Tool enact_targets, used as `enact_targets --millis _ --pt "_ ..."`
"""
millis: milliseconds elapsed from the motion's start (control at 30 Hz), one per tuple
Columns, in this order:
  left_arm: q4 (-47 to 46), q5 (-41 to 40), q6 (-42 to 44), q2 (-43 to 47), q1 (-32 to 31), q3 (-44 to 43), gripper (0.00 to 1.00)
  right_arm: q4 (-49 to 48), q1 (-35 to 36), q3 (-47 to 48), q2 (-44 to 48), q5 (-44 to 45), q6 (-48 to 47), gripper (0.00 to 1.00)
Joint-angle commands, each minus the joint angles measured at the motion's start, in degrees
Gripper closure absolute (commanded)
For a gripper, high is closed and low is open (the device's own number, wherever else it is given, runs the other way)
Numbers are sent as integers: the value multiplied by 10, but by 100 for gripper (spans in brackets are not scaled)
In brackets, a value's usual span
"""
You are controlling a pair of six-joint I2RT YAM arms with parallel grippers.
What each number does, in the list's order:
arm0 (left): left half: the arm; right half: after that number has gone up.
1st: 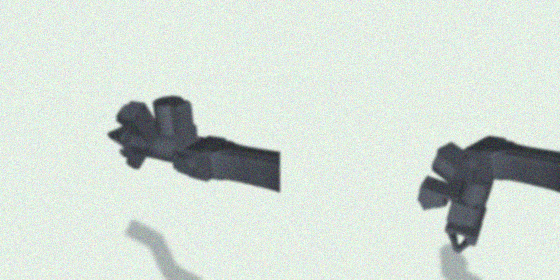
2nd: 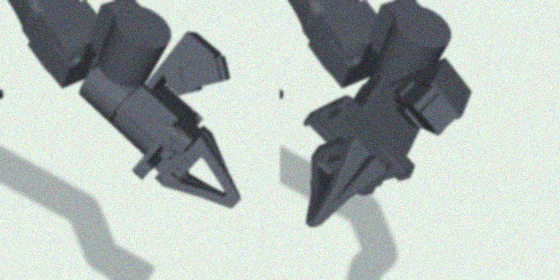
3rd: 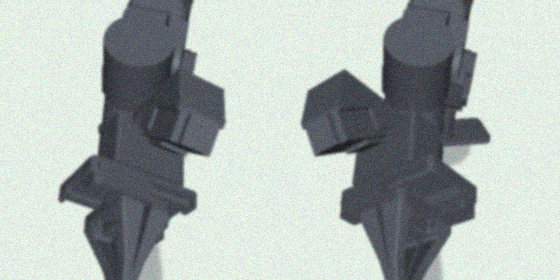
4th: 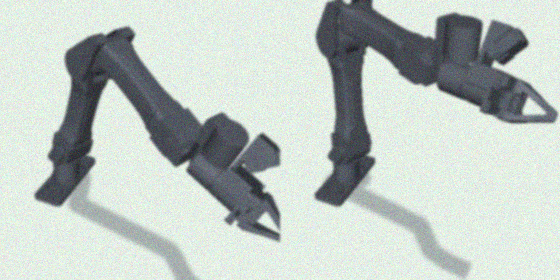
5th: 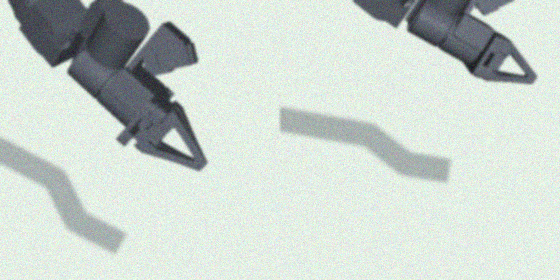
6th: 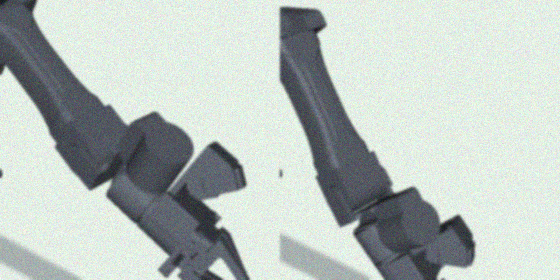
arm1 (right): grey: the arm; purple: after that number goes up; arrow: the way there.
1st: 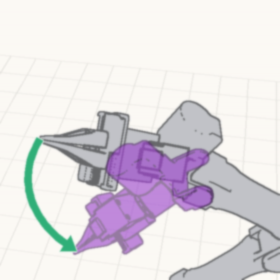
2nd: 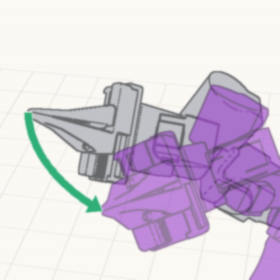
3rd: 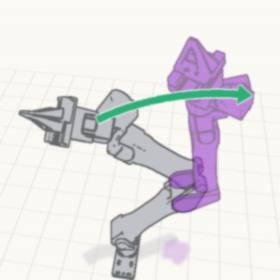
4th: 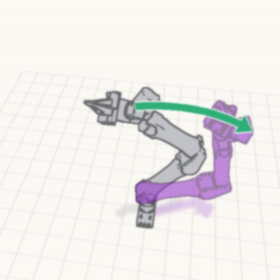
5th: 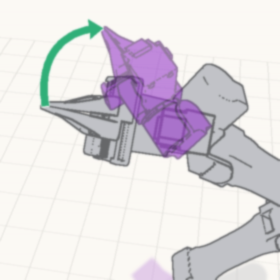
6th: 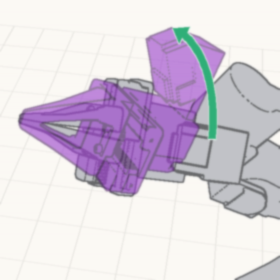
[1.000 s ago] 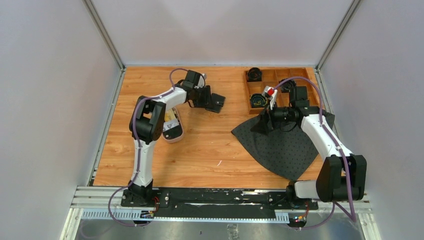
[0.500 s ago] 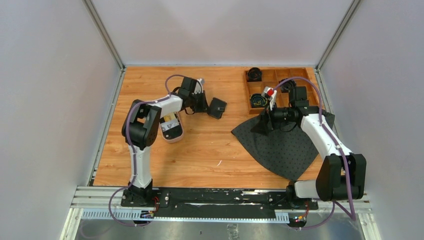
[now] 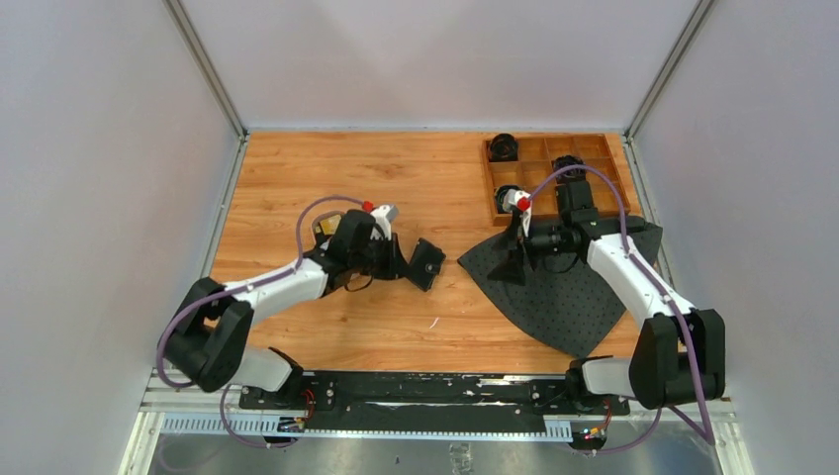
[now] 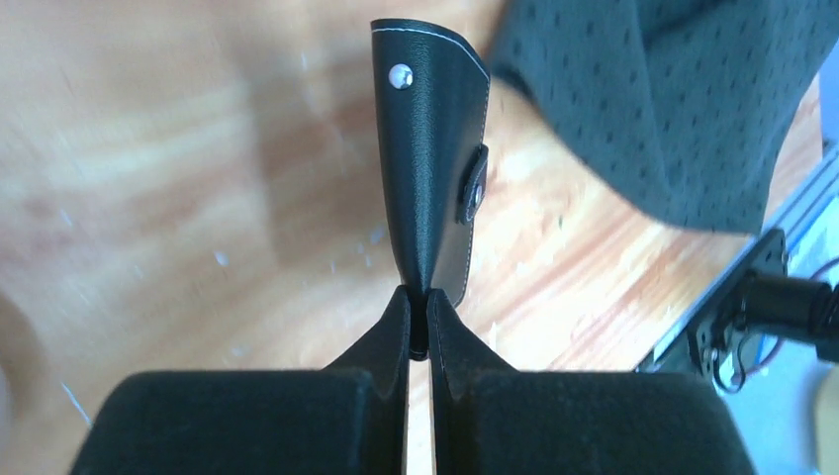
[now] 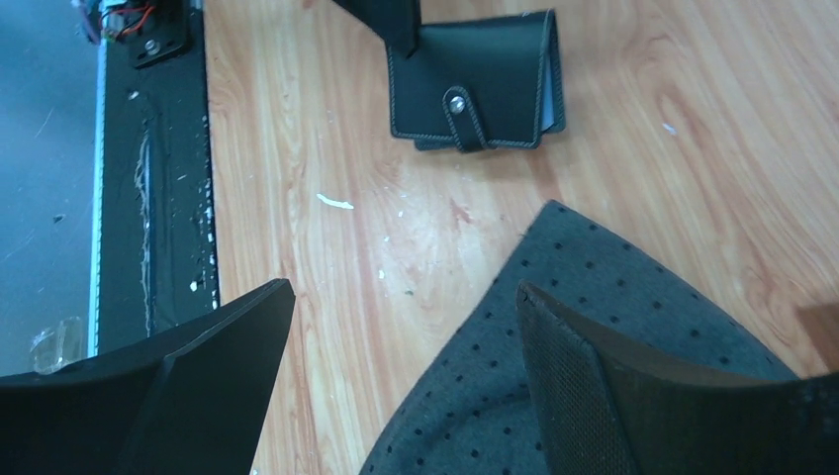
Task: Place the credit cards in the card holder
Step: Move the card holder to the center of the board.
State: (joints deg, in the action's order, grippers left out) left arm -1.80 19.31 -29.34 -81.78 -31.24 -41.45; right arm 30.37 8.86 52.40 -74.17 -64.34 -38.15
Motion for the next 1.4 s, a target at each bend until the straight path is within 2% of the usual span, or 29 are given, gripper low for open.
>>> enact_targets --millis 0,100,233,567,967,1100,1367 --pt "-58 -35 -54 74 -43 92 100 14 37 -24 14 -15 -67 16" --pt "-85 -66 -93 123 -80 147 100 16 66 -43 18 -12 -116 20" --pt "-99 -105 -132 177 -107 200 100 18 105 -55 22 17 -164 20" --pt "-113 -133 -174 198 -139 226 100 -6 167 -59 8 84 -167 27" --pt "-150 -154 -205 167 -177 240 100 -98 220 -77 -10 171 -97 29" --pt "-157 -162 -210 149 -189 232 100 -130 264 -79 -23 201 -72 32" --pt "-198 -161 -252 127 -196 239 100 -200 360 -74 -69 334 -2 42"
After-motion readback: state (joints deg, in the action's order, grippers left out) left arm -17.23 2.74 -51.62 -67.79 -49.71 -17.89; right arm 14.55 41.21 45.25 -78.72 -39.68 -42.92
